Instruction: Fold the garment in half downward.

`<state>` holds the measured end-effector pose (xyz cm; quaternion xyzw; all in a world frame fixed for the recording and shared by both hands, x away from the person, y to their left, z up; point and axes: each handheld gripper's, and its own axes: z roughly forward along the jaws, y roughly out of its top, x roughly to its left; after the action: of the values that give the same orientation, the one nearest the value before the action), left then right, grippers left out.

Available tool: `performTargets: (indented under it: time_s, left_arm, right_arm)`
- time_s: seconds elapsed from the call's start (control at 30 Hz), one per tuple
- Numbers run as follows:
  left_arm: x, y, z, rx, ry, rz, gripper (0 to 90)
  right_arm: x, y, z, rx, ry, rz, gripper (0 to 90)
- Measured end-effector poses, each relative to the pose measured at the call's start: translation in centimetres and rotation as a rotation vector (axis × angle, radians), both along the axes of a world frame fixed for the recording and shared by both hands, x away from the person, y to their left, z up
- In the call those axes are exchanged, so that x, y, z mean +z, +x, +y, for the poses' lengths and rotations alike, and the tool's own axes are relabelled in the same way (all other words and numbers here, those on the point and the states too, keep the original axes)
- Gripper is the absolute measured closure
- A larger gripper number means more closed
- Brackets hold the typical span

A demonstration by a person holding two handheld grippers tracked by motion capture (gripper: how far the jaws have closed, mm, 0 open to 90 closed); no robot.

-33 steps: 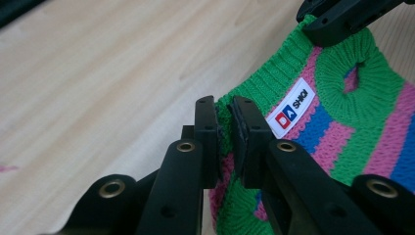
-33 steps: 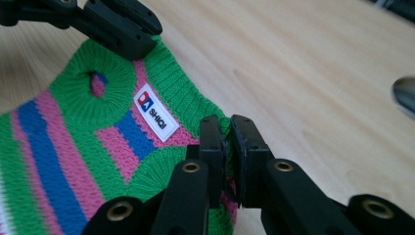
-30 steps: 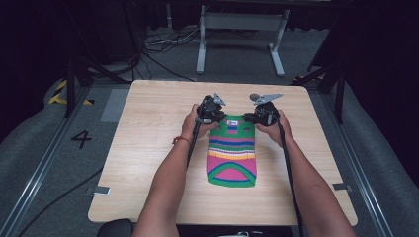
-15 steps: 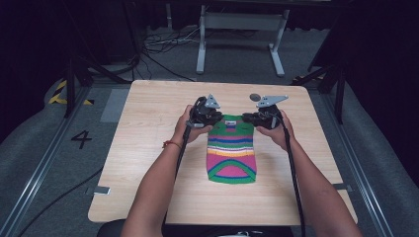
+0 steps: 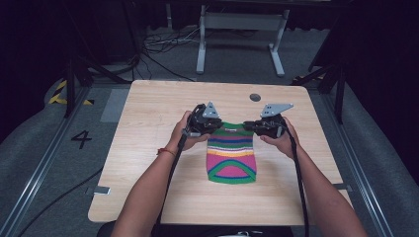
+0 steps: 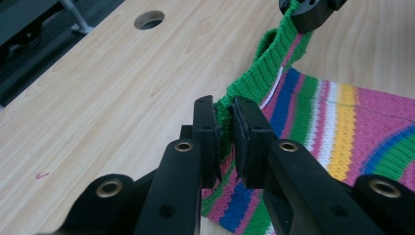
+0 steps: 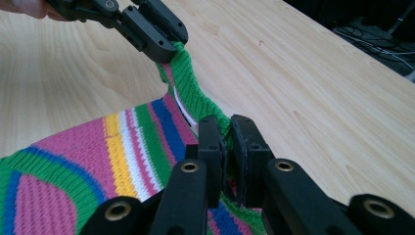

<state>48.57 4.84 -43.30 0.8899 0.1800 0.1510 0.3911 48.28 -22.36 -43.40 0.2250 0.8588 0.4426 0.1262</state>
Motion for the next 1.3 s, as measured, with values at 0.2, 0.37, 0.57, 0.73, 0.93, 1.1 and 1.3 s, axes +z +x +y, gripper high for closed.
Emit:
performTargets:
  time_s: [0.2,0.37,0.57,0.73,0.93,1.1,1.3]
  left_arm:
    - [-0.2,-1.7,-0.4,-0.037,0.027,-0.023,80.5]
    - [-0.4,-2.8,-0.8,-0.069,0.059,-0.032,81.0]
    - [-0.8,-4.2,-0.7,-0.097,0.048,-0.024,80.9]
    - [-1.3,-5.1,-0.6,-0.128,0.066,-0.012,80.8]
    - [-2.0,-6.2,-0.2,-0.152,0.091,-0.007,80.7]
    - [-2.4,-7.2,0.0,-0.174,0.092,0.002,80.2]
    - [-3.0,-8.8,-0.4,-0.223,0.124,0.016,79.6]
  right_arm:
    - [-0.3,-1.5,-0.5,0.039,0.002,-0.002,83.7]
    - [-0.5,-2.4,-0.8,0.062,-0.003,0.004,83.3]
    - [-0.9,-3.8,-1.2,0.092,-0.003,0.014,82.8]
    - [-1.2,-5.2,-1.3,0.137,-0.020,0.022,82.1]
    - [-1.7,-6.8,-0.8,0.192,-0.045,0.042,82.2]
    - [-2.1,-7.8,-0.6,0.217,-0.065,0.050,83.0]
    - [-2.7,-8.9,-0.4,0.233,-0.082,0.060,84.2]
